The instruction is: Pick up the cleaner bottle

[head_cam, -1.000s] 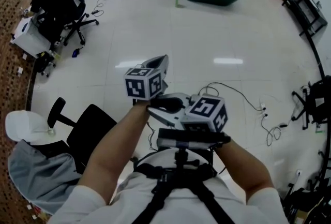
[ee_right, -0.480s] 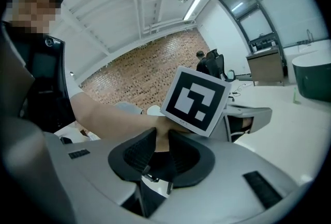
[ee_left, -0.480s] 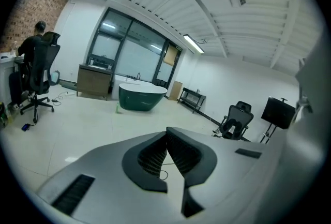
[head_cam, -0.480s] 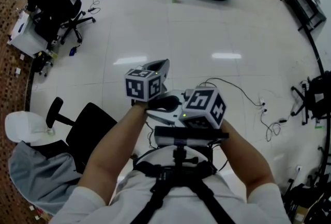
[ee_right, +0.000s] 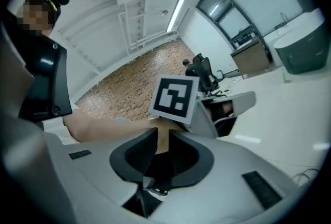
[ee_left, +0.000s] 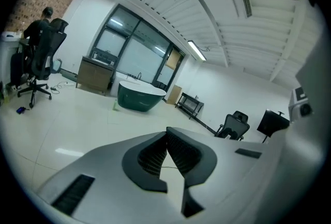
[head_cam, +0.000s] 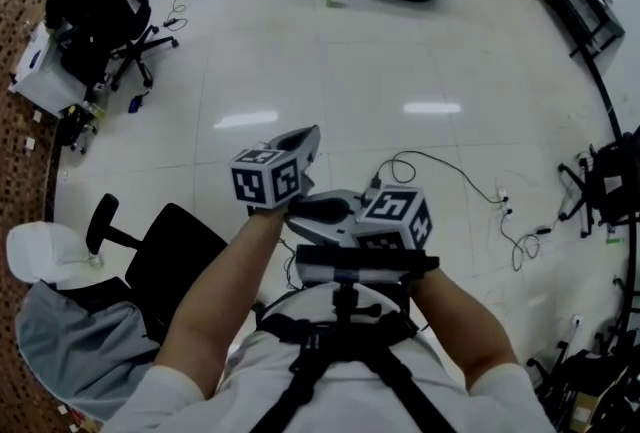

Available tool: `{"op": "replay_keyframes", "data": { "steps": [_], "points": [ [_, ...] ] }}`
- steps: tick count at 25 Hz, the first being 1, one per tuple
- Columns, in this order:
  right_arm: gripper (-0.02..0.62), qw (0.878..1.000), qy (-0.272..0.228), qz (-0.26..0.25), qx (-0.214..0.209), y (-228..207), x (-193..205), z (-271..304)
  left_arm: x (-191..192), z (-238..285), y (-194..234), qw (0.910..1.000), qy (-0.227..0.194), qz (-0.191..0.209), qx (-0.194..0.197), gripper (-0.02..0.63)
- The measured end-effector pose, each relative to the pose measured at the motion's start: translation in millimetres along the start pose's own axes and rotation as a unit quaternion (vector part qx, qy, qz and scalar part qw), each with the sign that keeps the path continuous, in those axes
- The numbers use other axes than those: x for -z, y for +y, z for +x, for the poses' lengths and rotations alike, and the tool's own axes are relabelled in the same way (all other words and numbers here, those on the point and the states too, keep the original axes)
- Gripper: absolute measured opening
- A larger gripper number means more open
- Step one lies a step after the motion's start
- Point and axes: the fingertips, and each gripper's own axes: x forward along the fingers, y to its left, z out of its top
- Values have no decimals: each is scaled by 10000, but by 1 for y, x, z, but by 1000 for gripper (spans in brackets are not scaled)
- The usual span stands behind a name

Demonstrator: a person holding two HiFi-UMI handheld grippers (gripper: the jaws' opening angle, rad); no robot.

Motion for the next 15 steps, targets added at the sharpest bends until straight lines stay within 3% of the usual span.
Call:
{"op": "replay_keyframes", "data": {
  "steps": [3,9,15],
  "points": [
    [64,9980,-329,39,532,-22,0,-16,4,-23,15,9991,-314,-287,88,-8],
    [66,9847,-914,253,1462,-49,-13,-70,25,-97,2,9881,-873,-707,1052,-8],
    [93,9715,-1297,460,1928,-73,-13,-108,44,-151,-21,9795,-1043,-1052,1366,-8]
  ]
}}
